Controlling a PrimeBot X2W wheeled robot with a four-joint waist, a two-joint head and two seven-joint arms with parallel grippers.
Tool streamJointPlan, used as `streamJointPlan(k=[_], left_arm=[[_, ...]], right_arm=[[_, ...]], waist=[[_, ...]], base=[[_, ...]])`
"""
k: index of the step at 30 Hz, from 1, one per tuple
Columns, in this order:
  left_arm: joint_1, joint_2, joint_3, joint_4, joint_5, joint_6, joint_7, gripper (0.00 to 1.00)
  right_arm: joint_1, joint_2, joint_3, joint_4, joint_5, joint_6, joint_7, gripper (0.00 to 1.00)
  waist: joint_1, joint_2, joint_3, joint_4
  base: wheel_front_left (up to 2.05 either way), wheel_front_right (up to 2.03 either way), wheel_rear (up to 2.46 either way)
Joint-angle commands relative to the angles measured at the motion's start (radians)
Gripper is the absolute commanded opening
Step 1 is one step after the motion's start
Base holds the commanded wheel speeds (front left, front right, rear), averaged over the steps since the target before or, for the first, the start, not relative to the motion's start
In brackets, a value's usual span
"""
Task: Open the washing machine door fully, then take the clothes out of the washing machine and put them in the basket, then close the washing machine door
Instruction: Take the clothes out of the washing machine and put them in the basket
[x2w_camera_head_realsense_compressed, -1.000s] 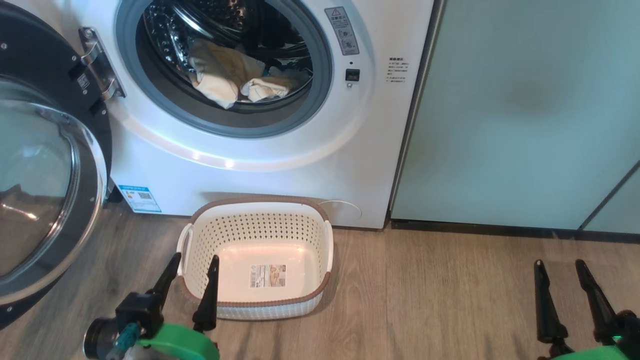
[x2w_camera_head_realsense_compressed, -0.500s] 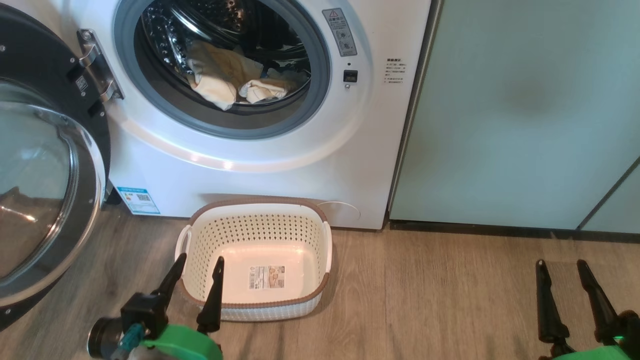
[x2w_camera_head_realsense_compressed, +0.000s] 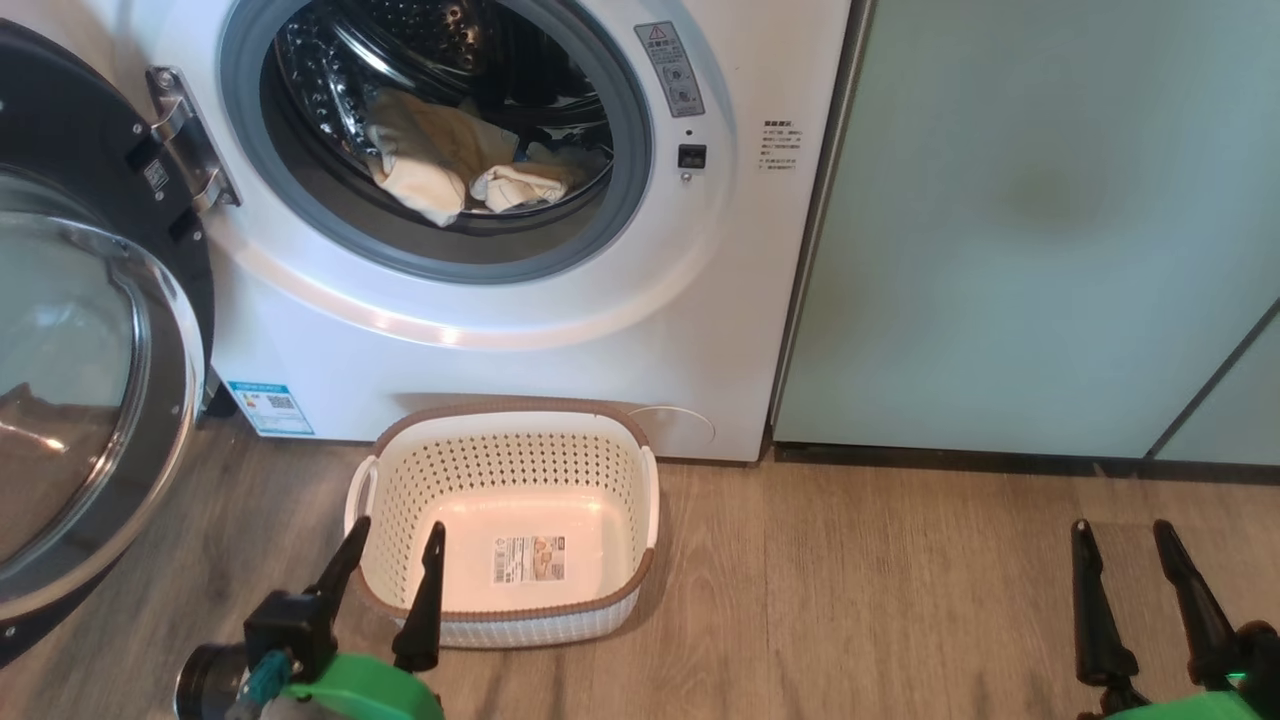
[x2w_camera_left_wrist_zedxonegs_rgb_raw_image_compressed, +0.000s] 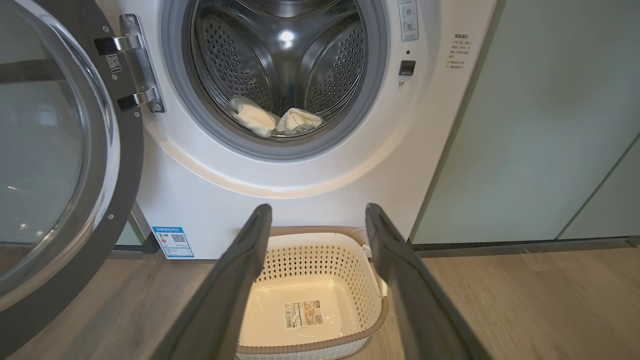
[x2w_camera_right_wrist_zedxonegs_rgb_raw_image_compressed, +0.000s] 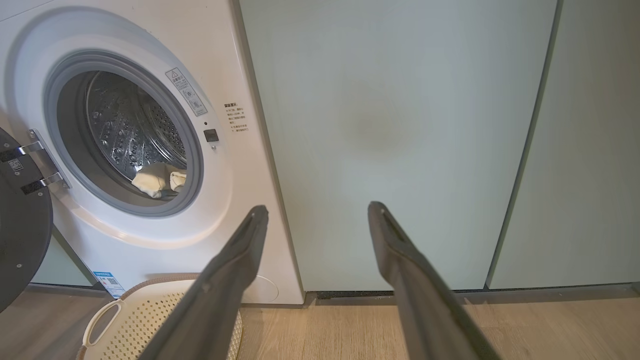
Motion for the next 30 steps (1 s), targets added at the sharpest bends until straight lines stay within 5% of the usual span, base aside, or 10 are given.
streamJointPlan(k=[1,20,30], left_arm=[[-0.030,0.019,0.024,-0.031,0.001,0.008,-0.005,1.00],[-0.048,0.030,-0.005,-0.029,-0.009,-0.002,-0.006,1.00],[-0.050,0.030,0.000,-0.034,-0.028,-0.005,-0.006,1.00]], right_arm=[[-0.024,-0.013,0.024,-0.029,0.006,0.000,-0.007,1.00],[-0.031,-0.013,0.022,-0.030,0.010,0.000,-0.007,1.00],[-0.032,-0.013,0.022,-0.026,0.012,0.000,-0.007,1.00]], waist=[[0.0000,0.0000,0.000,-0.001],[0.0000,0.0000,0.010,0.001],[0.0000,0.0000,0.013,0.004]], base=[[0.58,-0.58,0.00],[1.52,-1.52,0.00],[0.47,-0.47,0.00]])
